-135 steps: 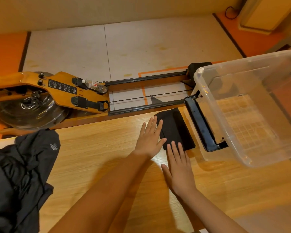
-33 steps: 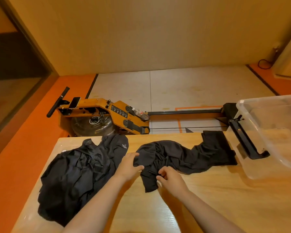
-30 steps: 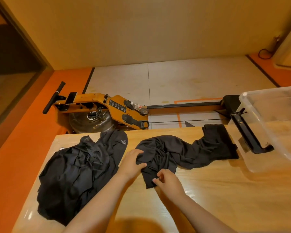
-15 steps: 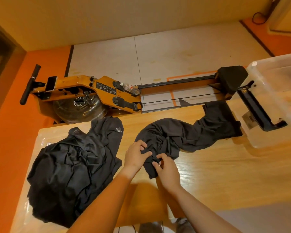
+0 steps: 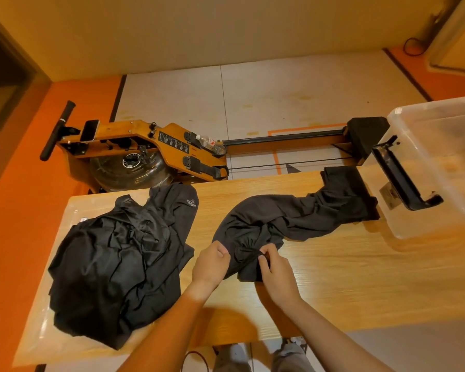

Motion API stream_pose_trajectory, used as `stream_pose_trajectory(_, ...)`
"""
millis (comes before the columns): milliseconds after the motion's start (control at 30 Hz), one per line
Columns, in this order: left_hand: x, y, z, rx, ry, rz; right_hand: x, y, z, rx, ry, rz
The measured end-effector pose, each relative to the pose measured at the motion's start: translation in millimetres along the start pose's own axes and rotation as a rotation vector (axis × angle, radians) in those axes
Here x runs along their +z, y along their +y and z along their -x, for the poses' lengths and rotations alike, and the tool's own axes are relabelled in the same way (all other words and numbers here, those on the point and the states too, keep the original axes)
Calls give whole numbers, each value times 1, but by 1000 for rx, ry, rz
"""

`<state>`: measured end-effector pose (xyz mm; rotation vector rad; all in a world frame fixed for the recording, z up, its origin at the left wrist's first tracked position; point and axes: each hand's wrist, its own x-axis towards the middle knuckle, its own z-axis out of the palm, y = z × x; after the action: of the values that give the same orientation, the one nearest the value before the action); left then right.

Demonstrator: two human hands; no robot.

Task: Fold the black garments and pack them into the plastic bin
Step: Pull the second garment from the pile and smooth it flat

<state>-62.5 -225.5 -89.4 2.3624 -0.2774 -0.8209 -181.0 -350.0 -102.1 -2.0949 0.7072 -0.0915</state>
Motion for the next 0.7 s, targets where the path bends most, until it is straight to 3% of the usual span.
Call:
stream_pose_trajectory(133, 7, -9, 16, 76, 16, 47, -20, 10, 5, -32, -28, -9)
stream_pose_trajectory(267, 12, -1, 24, 462, 89, -510, -36, 23, 11, -31, 11, 55)
stream_pose_trajectory(400, 22, 17, 21, 748, 33, -616, -46, 33, 15, -7, 7, 57)
stream_pose_trajectory(567, 34, 35, 13, 793, -28, -653, -60, 45, 23, 45, -60, -46)
stream_pose_trajectory(700, 36, 40, 8, 755, -31, -591, -69, 63, 30, 79, -114, 76)
